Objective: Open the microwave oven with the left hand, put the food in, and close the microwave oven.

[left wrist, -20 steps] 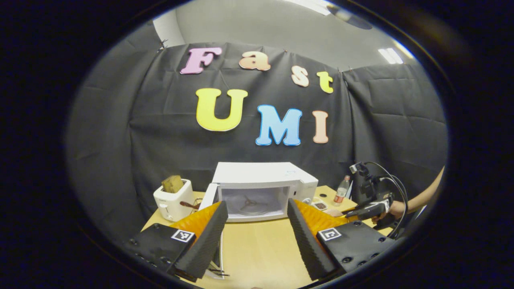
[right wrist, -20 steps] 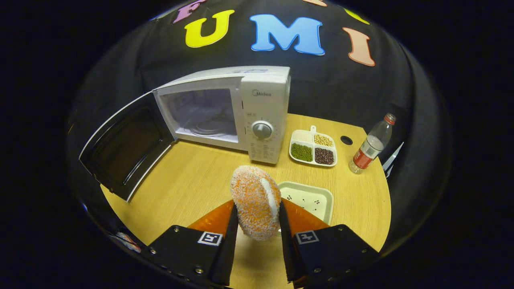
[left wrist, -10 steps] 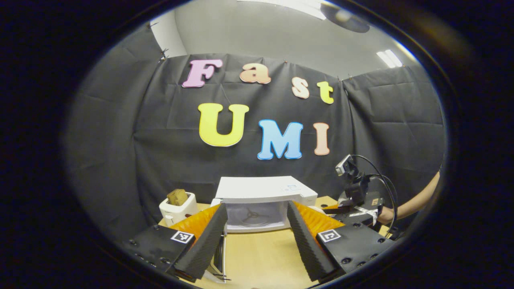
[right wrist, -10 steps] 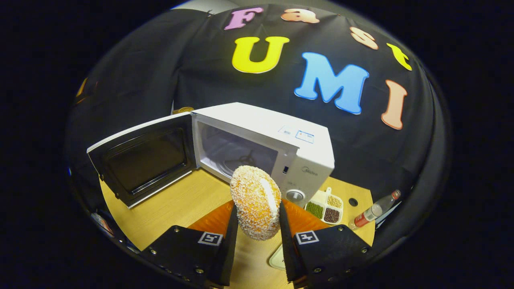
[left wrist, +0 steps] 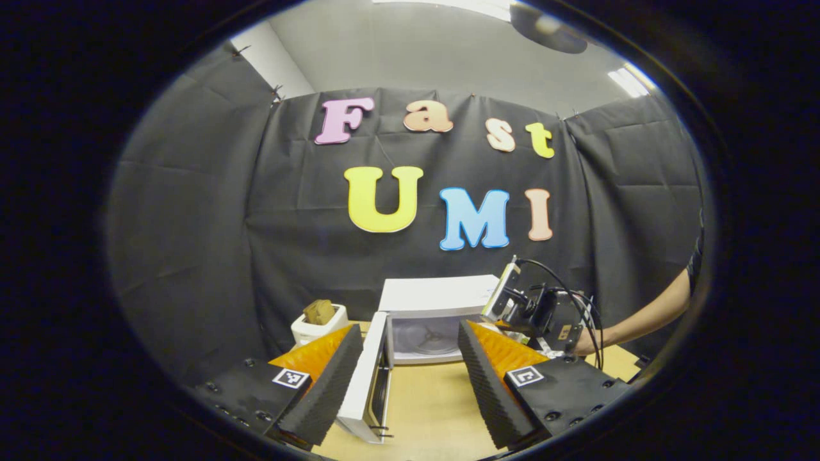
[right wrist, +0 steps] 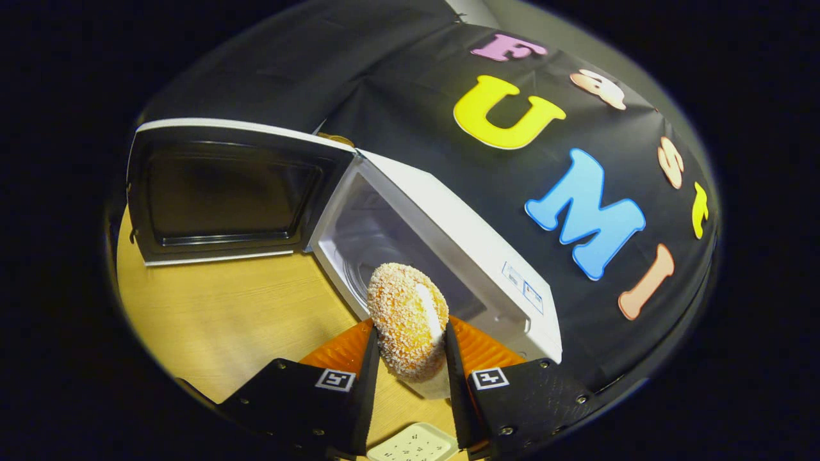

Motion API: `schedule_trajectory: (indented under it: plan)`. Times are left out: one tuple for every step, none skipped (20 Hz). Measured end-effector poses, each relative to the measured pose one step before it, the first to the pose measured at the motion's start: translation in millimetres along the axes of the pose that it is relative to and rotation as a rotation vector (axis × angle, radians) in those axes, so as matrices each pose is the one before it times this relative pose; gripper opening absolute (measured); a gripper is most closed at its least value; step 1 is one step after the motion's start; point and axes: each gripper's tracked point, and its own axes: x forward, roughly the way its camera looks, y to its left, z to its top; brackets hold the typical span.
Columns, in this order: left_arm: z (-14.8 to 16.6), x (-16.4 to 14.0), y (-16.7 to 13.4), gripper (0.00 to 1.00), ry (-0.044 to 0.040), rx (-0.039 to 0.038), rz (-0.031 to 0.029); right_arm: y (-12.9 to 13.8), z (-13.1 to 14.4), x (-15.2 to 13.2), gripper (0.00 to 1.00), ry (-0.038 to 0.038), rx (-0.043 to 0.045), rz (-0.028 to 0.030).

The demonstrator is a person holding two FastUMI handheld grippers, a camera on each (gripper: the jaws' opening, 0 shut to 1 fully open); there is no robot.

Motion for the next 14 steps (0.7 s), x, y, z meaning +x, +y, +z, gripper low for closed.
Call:
schedule_trajectory:
  plan:
    - [-0.81,-3.79,2.18,0.94,0.00530,0.00090,0.01507,3.97,-2.98,10.21,0.52,0.00173,-0.03093,0.00269]
    - [-0.55,-2.67,2.85,0.94,0.00738,0.00262,0.01458,2.25,-1.87,10.05,0.52,0.00645,-0.03091,-0.00034]
    - [-1.91,-2.72,2.86,0.94,0.00875,0.00532,0.01457,1.34,-1.32,7.19,0.52,0.00037,-0.02843,-0.00577]
    - [-1.01,-1.13,2.78,0.94,0.00912,0.00771,0.01430,1.45,-1.44,7.59,0.52,0.00270,-0.03409,-0.00334]
    - [0.59,-0.68,2.22,0.94,0.00675,0.00866,0.01347,2.05,1.60,12.14,0.52,-0.00362,-0.03701,-0.00815]
    - [-1.64,-0.35,1.12,0.99,0.00783,0.00580,0.01032,0.85,0.53,12.34,0.52,-0.00247,-0.04014,-0.00741]
    - [-1.09,-0.42,1.51,0.94,0.00867,0.00235,0.00969,2.58,-0.06,12.31,0.52,0.00259,-0.03644,-0.00270]
    - [-0.51,-2.62,2.93,0.94,0.00792,-0.00157,0.01018,3.52,-2.25,9.43,0.52,0.00732,-0.02780,0.00030]
    - [-0.70,-1.80,1.30,0.94,0.00341,-0.00334,0.01000,3.34,-2.84,9.55,0.52,0.00559,-0.02446,-0.00277]
    - [-0.51,-1.29,2.01,0.94,0.00189,-0.00471,0.01121,0.21,-0.64,8.85,0.52,0.00584,-0.02473,-0.01167]
    - [-0.80,-2.12,2.94,0.94,0.00523,-0.00587,0.01304,-0.60,-0.41,9.57,0.52,0.00892,-0.02820,-0.00977]
    - [-3.22,-1.64,3.23,0.94,0.00571,-0.00343,0.01257,-0.99,1.27,10.61,0.52,0.00359,-0.01981,-0.00400]
    - [-0.56,-1.97,2.90,0.94,0.00492,0.00007,0.01372,-0.31,1.47,11.05,0.52,-0.00263,-0.01656,-0.00049]
    - [-2.16,-2.26,1.93,0.94,0.00565,0.00000,0.01171,-0.83,1.34,3.94,0.52,-0.00468,-0.01212,-0.00587]
